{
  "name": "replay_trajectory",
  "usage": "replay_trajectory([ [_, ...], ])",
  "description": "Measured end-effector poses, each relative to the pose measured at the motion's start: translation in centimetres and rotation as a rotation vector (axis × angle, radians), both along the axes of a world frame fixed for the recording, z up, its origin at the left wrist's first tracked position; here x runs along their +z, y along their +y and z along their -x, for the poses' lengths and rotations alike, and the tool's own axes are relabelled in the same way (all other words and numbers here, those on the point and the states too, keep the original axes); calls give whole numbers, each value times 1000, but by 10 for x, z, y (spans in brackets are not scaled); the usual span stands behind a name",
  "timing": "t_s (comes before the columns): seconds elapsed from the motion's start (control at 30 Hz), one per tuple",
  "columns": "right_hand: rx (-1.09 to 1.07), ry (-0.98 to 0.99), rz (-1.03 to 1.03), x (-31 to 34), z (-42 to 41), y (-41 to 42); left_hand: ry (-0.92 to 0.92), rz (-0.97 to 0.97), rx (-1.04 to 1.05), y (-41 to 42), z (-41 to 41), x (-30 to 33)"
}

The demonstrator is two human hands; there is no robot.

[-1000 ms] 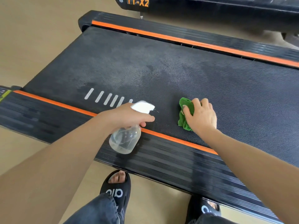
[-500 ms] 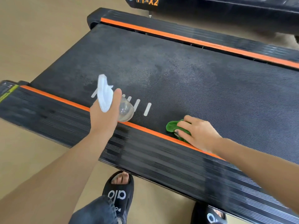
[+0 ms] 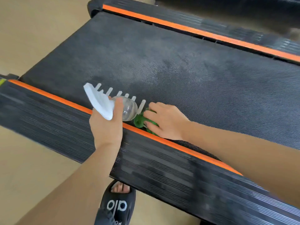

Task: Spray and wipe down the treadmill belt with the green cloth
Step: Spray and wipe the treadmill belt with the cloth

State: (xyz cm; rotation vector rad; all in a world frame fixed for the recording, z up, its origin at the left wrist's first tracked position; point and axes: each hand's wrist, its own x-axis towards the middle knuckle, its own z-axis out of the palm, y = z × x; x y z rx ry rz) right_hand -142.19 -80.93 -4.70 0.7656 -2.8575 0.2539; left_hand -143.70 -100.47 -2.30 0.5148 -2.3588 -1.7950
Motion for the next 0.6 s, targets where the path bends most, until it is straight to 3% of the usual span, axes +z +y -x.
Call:
replay_trajectory([
  [0.13,48,-100,-120,10,-53,64,49,-21,-14,-9,11,8],
  [0.27,70,-68,-167,13,-81,97,69,61,-13,-32,29,10],
  [0.4,146,52,-127,4,-41,59,70,50,-19,-32,33,-2],
  [0.6,-11,124,-39,-9,33,-20,30,8,40,-29,37,1],
])
